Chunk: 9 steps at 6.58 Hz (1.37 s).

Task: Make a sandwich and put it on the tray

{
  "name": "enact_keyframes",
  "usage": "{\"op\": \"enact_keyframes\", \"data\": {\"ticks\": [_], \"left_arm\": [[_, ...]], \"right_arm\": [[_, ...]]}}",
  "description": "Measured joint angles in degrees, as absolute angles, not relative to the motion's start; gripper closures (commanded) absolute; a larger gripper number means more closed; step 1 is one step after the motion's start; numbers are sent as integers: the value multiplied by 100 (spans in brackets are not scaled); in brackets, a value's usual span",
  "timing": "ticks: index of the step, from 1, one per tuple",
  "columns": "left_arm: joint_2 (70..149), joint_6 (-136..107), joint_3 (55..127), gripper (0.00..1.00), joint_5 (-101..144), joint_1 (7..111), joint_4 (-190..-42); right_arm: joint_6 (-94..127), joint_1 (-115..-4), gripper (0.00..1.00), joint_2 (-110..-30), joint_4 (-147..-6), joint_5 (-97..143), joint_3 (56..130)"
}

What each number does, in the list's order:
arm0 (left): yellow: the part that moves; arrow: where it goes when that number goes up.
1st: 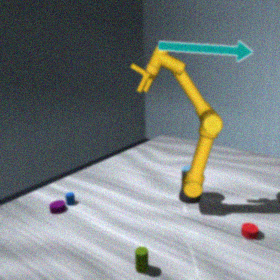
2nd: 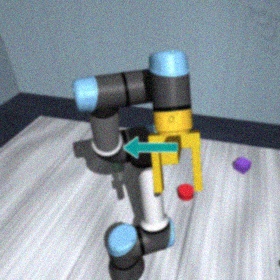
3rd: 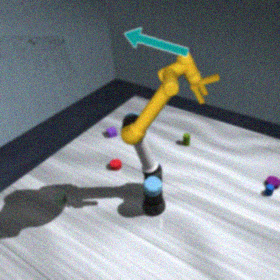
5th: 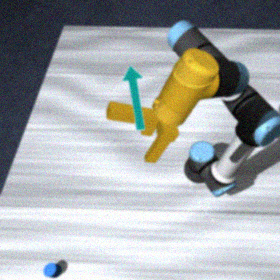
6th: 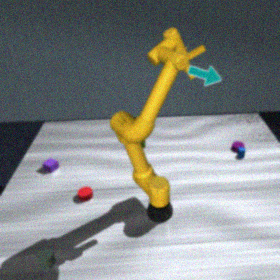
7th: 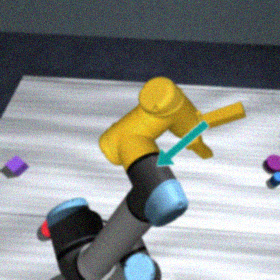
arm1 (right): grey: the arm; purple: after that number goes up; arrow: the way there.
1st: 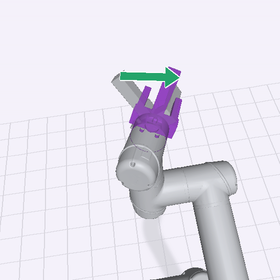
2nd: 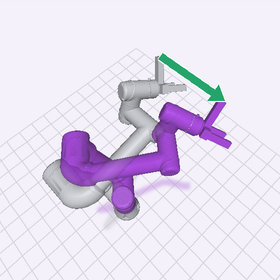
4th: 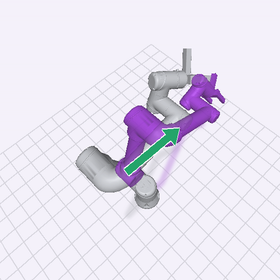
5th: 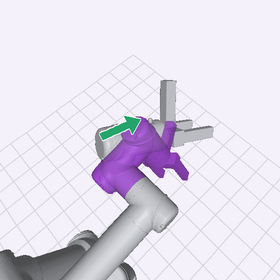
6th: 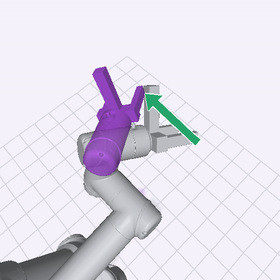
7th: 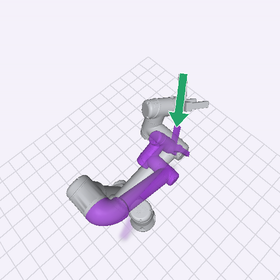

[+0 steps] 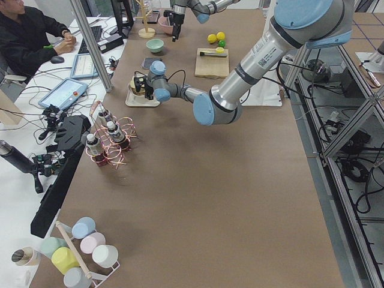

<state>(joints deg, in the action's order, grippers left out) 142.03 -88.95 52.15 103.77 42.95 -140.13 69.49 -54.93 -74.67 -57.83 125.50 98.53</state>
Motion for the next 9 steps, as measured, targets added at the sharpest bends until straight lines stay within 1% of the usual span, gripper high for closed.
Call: {"op": "enact_keyframes", "data": {"ticks": [1,2,4,5,6,7,8,9], "left_arm": [[14204,-8895,5205,51,10331,4280,-14011],[14197,-8892,5208,2,10290,4264,-14010],[14142,-8873,5298,2,10265,4247,-14012],[14072,-8818,5458,2,10286,4296,-14011],[13915,-8749,5787,2,10406,4422,-13955],[13678,-8696,6266,2,10694,4613,-13750],[13340,-8587,6948,2,11126,4876,-13368],[12888,-8299,7796,2,11534,5189,-12840]], "right_arm": [[6962,-5493,1,-7465,-5783,12550,9853],[6980,-5493,1,-7462,-5782,12551,9853],[6987,-5497,1,-7462,-5777,12567,9854],[6985,-5515,1,-7462,-5785,12583,9861],[6979,-5551,1,-7462,-5800,12599,9871],[6971,-5606,1,-7462,-5818,12637,9881],[6960,-5716,1,-7471,-5837,12757,9876],[6910,-5887,1,-7494,-5934,12922,9865]]}}
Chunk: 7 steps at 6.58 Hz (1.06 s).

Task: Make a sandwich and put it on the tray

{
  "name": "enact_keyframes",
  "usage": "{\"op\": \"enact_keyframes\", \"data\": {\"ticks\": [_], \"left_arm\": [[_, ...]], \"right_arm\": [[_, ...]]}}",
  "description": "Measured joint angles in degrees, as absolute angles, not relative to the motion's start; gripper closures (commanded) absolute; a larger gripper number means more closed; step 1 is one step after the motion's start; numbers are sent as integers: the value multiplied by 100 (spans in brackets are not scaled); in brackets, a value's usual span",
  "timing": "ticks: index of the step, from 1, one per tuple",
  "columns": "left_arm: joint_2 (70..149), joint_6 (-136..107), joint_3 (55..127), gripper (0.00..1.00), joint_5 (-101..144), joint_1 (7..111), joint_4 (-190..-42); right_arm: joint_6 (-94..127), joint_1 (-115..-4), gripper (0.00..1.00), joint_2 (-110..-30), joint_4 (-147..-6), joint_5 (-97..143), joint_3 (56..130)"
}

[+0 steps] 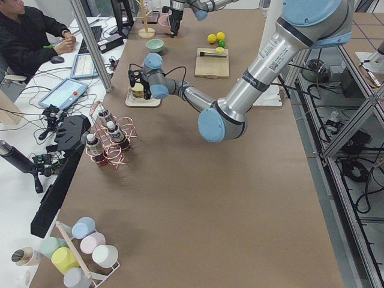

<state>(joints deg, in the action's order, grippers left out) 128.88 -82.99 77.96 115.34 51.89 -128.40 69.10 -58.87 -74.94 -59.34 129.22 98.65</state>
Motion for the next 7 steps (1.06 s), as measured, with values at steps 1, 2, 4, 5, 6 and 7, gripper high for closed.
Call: {"op": "enact_keyframes", "data": {"ticks": [1,2,4,5,6,7], "left_arm": [[12405,-7727,8687,2,11783,5510,-12130],[11990,-6944,9501,2,11888,5818,-11259],[11505,-5029,10382,2,11930,6500,-9642],[11263,-3840,10477,2,12003,6938,-9154],[10993,-2568,10403,2,12193,7435,-8856],[10786,-1341,10084,2,12502,7955,-8627]], "right_arm": [[6632,-6069,1,-7511,-6283,13019,9872],[6006,-6269,1,-7521,-6861,13032,9892],[4386,-6678,1,-7585,-8141,12771,9908],[3540,-6881,1,-7673,-8662,12573,9885],[2556,-7213,1,-7791,-9096,12478,9818],[1494,-7649,0,-7927,-9445,12534,9680]]}}
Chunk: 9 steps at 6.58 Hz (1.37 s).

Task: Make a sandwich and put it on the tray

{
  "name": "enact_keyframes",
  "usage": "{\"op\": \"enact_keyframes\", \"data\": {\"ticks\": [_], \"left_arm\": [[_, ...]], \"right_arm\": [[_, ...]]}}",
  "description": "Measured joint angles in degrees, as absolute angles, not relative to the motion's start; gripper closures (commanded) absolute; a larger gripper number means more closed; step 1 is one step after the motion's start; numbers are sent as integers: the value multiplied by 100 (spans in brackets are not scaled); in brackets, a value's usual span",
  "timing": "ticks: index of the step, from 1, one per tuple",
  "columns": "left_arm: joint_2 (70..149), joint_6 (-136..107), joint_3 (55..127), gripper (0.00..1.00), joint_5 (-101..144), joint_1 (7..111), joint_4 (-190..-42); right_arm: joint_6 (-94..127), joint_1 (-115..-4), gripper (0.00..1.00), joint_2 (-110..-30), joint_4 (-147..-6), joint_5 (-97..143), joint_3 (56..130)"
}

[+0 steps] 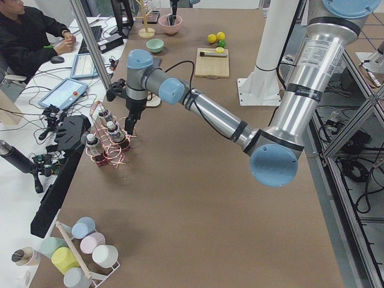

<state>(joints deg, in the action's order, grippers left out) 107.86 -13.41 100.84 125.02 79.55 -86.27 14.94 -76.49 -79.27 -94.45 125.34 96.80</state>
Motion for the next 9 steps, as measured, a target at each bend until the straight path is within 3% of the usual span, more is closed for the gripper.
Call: {"op": "enact_keyframes", "data": {"ticks": [3,6,9], "left_arm": [[10464,677,8691,2,13456,8940,-8372],[9779,959,8463,2,13695,9175,-8982],[9672,987,8442,2,13826,9189,-9136]], "right_arm": [[-147,-8586,0,-8148,-9764,13311,8846],[-211,-8902,0,-8268,-9691,13463,8611],[-191,-8970,0,-8321,-9485,13441,8571]]}}
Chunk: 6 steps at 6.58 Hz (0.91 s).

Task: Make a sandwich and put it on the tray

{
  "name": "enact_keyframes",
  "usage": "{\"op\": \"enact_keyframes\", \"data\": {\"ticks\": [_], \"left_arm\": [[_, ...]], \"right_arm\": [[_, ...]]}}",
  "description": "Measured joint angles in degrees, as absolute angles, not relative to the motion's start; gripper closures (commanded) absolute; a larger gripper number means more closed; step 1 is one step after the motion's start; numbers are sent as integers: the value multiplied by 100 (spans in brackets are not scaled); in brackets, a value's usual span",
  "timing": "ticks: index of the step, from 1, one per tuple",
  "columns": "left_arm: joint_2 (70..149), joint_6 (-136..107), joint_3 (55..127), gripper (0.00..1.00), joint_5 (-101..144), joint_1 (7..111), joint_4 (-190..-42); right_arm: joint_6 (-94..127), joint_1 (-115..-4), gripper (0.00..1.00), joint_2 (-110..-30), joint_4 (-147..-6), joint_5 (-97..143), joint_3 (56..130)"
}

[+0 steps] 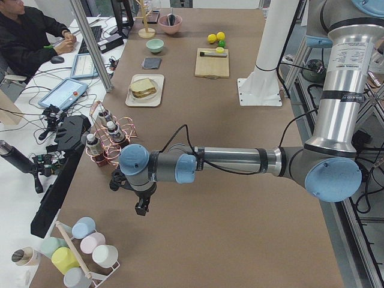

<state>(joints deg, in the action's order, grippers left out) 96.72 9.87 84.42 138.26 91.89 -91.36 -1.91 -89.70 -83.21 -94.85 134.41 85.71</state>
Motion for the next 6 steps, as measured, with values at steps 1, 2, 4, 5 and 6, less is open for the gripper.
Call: {"op": "enact_keyframes", "data": {"ticks": [1,2,4,5,6], "left_arm": [[9672,996,8453,2,13834,9195,-9147],[9679,998,8464,2,13842,9202,-9154],[9701,994,8488,2,13856,9204,-9158],[9698,993,8547,2,13869,9205,-9156],[9712,991,8622,2,13892,9211,-9147]], "right_arm": [[-192,-8973,0,-8337,-9397,13449,8554],[-195,-8973,0,-8342,-9361,13446,8569],[-194,-8986,0,-8352,-9345,13443,8660],[-194,-8989,0,-8381,-9343,13437,8659],[-191,-9002,0,-8428,-9343,13447,8675]]}}
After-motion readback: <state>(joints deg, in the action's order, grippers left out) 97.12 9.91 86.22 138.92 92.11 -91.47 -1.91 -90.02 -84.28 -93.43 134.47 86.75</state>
